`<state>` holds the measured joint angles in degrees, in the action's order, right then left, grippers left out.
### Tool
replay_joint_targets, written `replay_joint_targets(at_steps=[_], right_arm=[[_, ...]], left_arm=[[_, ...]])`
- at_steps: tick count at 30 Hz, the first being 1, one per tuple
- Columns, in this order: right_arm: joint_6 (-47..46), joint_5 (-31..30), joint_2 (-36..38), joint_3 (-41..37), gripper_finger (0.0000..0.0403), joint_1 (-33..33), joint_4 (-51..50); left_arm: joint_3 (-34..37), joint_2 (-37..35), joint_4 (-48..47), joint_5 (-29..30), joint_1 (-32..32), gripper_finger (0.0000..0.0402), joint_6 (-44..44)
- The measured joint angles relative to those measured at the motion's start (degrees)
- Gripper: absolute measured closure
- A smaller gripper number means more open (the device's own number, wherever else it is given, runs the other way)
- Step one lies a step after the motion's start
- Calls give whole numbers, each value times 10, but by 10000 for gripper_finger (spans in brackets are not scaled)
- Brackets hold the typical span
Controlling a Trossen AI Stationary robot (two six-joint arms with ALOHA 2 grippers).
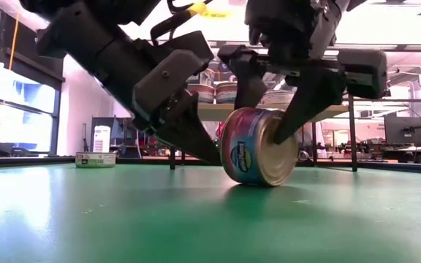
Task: Stack canned seafood by type on shelf
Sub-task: Stack the blue pink tuna can on top of the bottom right blue pink tuna can on the shelf
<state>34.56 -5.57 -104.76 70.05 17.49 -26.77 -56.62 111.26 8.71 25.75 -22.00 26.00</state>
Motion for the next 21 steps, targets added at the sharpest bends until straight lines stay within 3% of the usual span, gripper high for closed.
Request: replay_joint_targets(at_steps=[4,8,12,15,21], right_arm=[[-40,2,-11,0,164,1,9],[-87,0,-6,-30,227,8,44],[-147,-20,11,-97,232,23,110],[-197,-52,43,-181,232,46,225],[-241,-113,95,-383,232,104,609]], left_arm=[[0,-2,-30,36,-17,401,13],[0,-5,-69,83,-42,401,37],[0,-5,-92,131,-73,401,54],[0,-5,-88,165,-95,401,54],[0,-5,-29,253,-132,401,-14]])
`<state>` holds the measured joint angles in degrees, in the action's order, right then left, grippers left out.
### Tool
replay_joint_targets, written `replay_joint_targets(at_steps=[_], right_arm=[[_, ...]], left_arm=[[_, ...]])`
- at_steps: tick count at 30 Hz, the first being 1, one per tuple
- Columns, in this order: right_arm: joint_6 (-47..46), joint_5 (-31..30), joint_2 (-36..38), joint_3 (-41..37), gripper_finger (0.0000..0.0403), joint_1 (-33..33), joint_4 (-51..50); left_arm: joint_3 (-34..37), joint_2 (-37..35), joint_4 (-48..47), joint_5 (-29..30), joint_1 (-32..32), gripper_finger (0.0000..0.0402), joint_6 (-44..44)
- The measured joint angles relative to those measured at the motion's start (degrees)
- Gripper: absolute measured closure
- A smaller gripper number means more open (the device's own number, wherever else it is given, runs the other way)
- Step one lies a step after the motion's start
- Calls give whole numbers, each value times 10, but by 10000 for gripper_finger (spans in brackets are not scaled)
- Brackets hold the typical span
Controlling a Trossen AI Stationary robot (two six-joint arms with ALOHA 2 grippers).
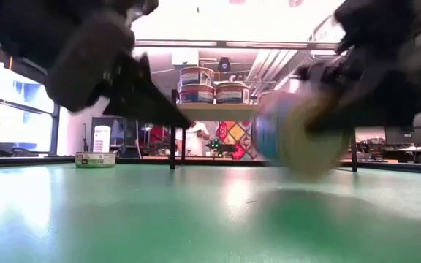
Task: Stack canned seafood by type on shelf
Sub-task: Stack the blue pink tuna can on top of the bottom right blue pink tuna can on the shelf
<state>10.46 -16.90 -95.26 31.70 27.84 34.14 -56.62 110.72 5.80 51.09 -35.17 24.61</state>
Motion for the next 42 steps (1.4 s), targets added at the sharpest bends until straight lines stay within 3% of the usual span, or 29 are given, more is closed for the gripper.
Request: replay_joint_targets(at_steps=[5,10,16,22,24,29,32,42], right_arm=[[33,-72,-4,-99,232,38,341],[110,-77,-7,-110,232,57,477],[142,-36,-9,-78,232,58,476],[153,-32,-8,-70,232,57,471],[152,-32,-8,-70,232,57,470],[151,-32,-8,-70,232,57,471],[151,-32,-8,-70,232,57,471],[141,-43,-8,-71,232,57,471]], left_arm=[[0,0,133,-12,-4,398,-142],[0,0,272,-102,11,367,-280],[-1,0,380,-219,31,284,-417],[-3,-2,422,-267,23,199,-488],[-14,-3,423,-252,7,183,-520],[-45,-4,427,-84,-21,172,-626],[-47,-4,426,-36,-10,172,-637],[-48,-5,369,-104,42,172,-501]])
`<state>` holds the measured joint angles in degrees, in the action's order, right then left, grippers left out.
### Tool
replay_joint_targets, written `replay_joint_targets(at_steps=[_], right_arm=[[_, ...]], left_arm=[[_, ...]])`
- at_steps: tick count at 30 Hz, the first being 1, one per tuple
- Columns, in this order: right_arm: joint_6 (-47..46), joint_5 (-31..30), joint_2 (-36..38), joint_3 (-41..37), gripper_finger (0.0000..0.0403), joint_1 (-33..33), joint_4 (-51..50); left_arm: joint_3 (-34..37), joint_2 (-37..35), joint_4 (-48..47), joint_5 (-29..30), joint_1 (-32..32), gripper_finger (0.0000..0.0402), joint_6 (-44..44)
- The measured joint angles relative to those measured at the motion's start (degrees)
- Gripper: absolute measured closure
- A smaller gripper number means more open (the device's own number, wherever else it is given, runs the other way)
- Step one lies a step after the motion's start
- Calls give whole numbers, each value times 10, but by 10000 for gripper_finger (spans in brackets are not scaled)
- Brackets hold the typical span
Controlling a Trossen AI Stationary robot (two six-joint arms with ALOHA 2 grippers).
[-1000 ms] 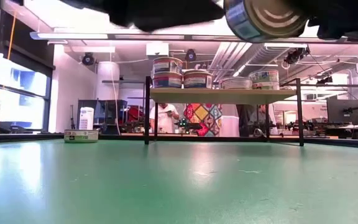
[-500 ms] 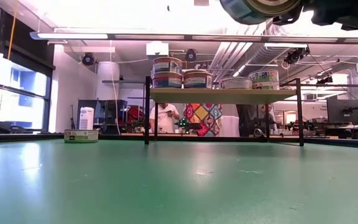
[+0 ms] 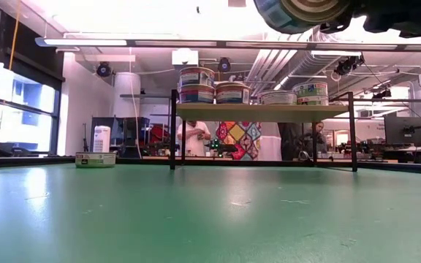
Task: Stack canned seafood by type on shelf
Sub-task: Stack the blue pink tuna can on top of the bottom right blue pink tuna can on the shelf
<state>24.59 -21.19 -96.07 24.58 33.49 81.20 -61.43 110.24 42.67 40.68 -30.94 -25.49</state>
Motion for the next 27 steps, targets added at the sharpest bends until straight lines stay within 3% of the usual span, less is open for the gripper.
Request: replay_joint_targets(at_steps=[9,15,18,22,27], right_arm=[[-1,-5,0,1,232,-1,2],[3,-1,0,1,232,-1,0],[-3,-6,0,1,231,-1,-1],[-39,-16,1,1,168,-1,-8],[-46,-110,10,1,116,13,-76]], left_arm=[[0,1,-2,-6,5,174,48],[0,1,-1,-18,6,224,57],[0,1,-6,-26,6,225,63],[0,1,-44,-13,3,225,71],[0,1,-165,59,-7,225,132]])
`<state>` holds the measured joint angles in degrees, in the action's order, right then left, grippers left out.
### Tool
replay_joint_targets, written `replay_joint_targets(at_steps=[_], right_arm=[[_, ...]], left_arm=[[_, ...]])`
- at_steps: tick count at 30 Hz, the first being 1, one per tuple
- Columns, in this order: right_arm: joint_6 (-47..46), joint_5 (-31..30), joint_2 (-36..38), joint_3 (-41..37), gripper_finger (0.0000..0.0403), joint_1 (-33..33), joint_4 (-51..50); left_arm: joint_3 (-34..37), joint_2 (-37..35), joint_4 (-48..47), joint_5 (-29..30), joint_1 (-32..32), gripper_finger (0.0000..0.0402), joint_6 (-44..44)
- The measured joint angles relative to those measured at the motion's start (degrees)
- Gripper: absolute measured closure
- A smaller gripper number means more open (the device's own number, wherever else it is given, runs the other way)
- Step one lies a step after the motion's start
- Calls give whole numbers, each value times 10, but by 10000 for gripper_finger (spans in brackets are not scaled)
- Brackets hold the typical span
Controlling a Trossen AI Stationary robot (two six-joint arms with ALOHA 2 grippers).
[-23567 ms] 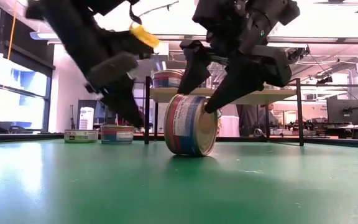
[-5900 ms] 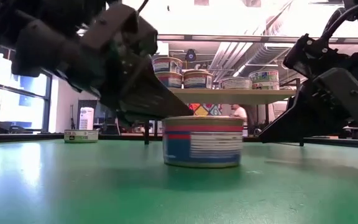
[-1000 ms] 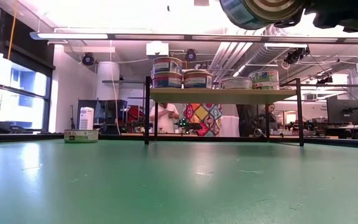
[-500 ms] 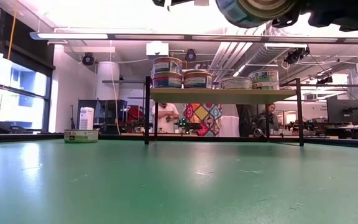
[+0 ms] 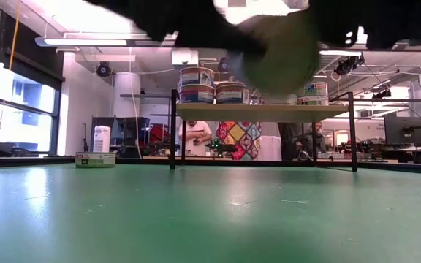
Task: Stack canned seafood by type on shelf
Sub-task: Stack the blue pink tuna can on top of the bottom right blue pink tuna can on the shelf
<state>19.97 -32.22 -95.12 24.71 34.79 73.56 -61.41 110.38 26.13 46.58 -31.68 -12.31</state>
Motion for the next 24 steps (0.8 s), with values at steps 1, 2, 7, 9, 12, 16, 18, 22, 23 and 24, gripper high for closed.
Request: replay_joint_targets(at_steps=[1,2,7,9,12,16,18,22,23,24], right_arm=[[7,-23,5,0,113,4,-19],[13,-48,10,0,112,9,-41],[24,-112,32,49,109,21,-218],[8,-111,34,101,109,19,-358],[-53,-100,23,204,108,5,-597],[-122,-69,-9,327,107,-24,-828],[-124,-53,-24,365,107,-36,-877],[-98,-12,-51,407,107,-59,-890],[-94,2,-57,413,107,-65,-891],[-91,12,-63,417,107,-70,-891]], left_arm=[[1,0,-33,3,-1,225,21],[2,1,-66,3,-2,225,46],[2,1,-193,-3,4,225,170],[2,1,-220,-10,11,225,198],[1,0,-224,-14,19,225,215],[1,0,-223,-26,24,225,217],[1,0,-222,-27,24,225,217],[1,0,-220,-28,24,225,217],[1,0,-220,-28,24,225,217],[1,0,-220,-28,24,225,217]])
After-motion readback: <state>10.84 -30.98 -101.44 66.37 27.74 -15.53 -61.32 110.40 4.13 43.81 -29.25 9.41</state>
